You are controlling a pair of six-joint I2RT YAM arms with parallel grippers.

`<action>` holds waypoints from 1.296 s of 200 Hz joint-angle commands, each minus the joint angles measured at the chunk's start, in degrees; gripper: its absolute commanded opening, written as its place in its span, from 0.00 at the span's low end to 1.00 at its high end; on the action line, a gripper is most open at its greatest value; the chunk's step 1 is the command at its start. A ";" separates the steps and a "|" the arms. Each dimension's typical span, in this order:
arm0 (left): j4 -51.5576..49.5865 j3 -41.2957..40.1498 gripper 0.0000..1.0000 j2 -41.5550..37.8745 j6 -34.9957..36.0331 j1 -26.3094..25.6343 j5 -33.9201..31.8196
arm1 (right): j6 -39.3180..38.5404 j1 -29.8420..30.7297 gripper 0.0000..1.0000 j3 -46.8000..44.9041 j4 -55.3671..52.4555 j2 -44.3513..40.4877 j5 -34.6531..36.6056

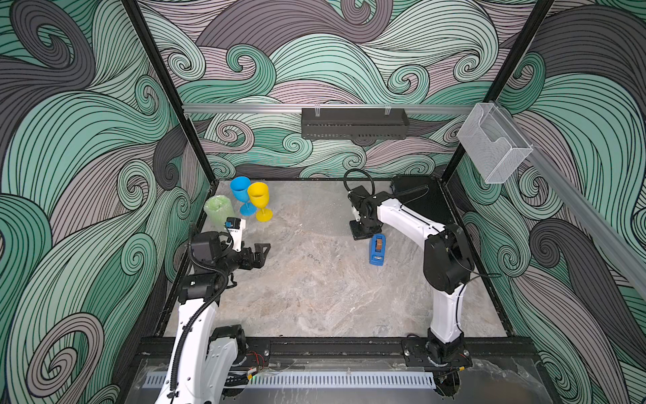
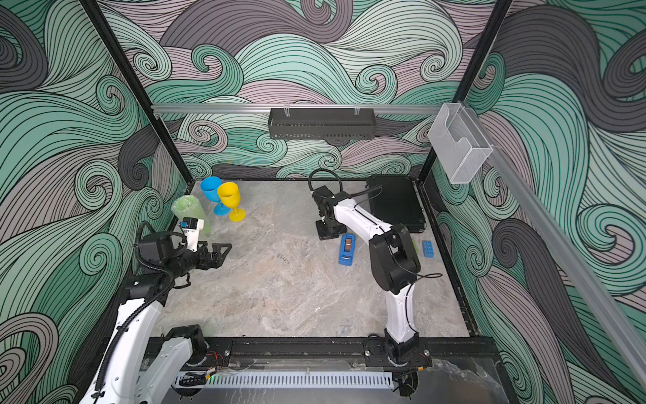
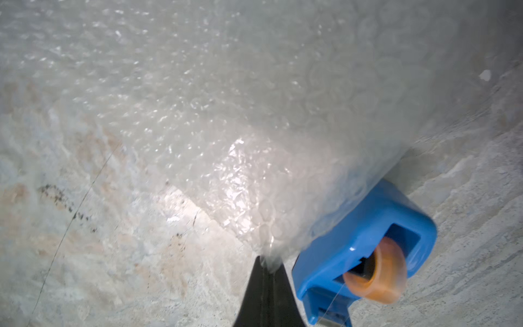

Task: Wrap wine glasses in bubble wrap
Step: Move the bubble wrap to the center of the board.

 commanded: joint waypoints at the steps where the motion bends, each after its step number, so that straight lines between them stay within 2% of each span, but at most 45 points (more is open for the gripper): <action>1: 0.36 0.80 0.99 -0.66 -0.04 -0.10 0.07 | -0.02 2.06 0.00 -3.33 -1.42 -4.62 -3.31; 35: 0.66 0.63 0.99 -0.71 1.04 -0.22 -1.04 | 0.10 6.76 0.00 -10.25 -1.47 -11.10 -5.97; 73: -1.05 4.27 0.99 0.49 4.55 -0.81 -3.73 | 1.92 13.41 0.00 -25.15 2.36 -18.16 -8.07; 93: -2.27 6.94 0.98 1.84 4.61 -0.89 -4.37 | 3.29 14.21 0.00 -31.35 2.67 -21.00 -8.32; 125: -2.71 9.33 0.98 5.02 8.02 -2.21 -6.24 | 4.09 13.25 0.00 -37.54 2.15 -25.90 -3.74; 145: -5.41 13.25 0.98 8.03 9.99 -2.63 -7.10 | 4.66 12.64 0.00 -37.79 0.26 -28.36 -4.84; 161: -6.42 15.93 0.98 10.15 12.44 -3.87 -8.85 | 5.13 12.59 0.14 -37.43 -0.51 -30.98 -4.20; 176: -8.69 19.28 0.98 13.26 12.69 -4.56 -10.84 | 5.33 12.59 0.33 -34.41 -3.96 -32.29 -2.91; 195: -9.87 21.78 0.98 16.43 12.58 -4.58 -11.29 | 4.87 12.60 0.42 -30.62 -5.50 -33.59 -2.53; 210: -9.97 23.05 0.98 18.43 12.54 -4.67 -11.64 | 4.70 12.64 0.42 -27.49 -4.67 -32.41 -3.13; 229: -11.12 24.88 0.98 20.35 12.81 -4.58 -12.22 | 4.65 13.08 0.42 -22.48 -2.27 -27.00 -7.00; 250: -10.95 26.81 0.98 22.71 14.88 -4.67 -14.36 | 5.97 14.37 0.37 -20.54 7.78 -19.99 -13.59; 259: -11.75 28.58 0.94 24.65 14.74 -4.67 -15.54 | 7.44 14.70 0.33 -19.74 12.37 -16.35 -16.78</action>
